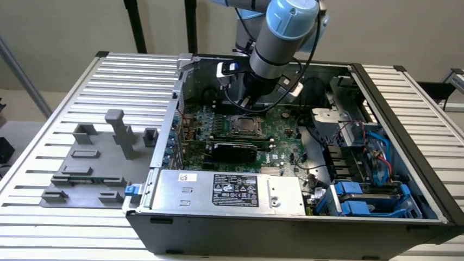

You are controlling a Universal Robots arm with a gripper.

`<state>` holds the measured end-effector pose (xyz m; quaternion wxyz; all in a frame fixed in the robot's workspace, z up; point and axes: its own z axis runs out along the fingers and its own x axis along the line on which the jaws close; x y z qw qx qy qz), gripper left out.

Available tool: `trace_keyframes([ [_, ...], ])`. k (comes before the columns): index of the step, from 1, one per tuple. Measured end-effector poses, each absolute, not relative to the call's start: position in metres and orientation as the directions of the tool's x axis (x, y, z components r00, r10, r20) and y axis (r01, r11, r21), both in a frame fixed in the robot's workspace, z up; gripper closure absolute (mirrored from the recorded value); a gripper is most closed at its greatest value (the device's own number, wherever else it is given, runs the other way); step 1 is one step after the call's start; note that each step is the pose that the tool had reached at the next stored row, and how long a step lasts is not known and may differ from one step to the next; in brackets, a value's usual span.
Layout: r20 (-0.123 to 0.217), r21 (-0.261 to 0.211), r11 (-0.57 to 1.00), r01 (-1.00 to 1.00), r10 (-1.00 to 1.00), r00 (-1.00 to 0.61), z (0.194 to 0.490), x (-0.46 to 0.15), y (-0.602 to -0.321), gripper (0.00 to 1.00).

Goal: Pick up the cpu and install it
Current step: 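Install the first cpu locking lever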

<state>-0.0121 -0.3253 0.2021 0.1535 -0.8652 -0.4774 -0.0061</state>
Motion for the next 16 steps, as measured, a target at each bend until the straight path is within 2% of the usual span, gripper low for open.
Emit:
trace_keyframes([
  [16, 0.157, -0.26, -0.499, 0.826, 0.823, 0.546, 0.2022, -0.0125, -0.3228, 0.89],
])
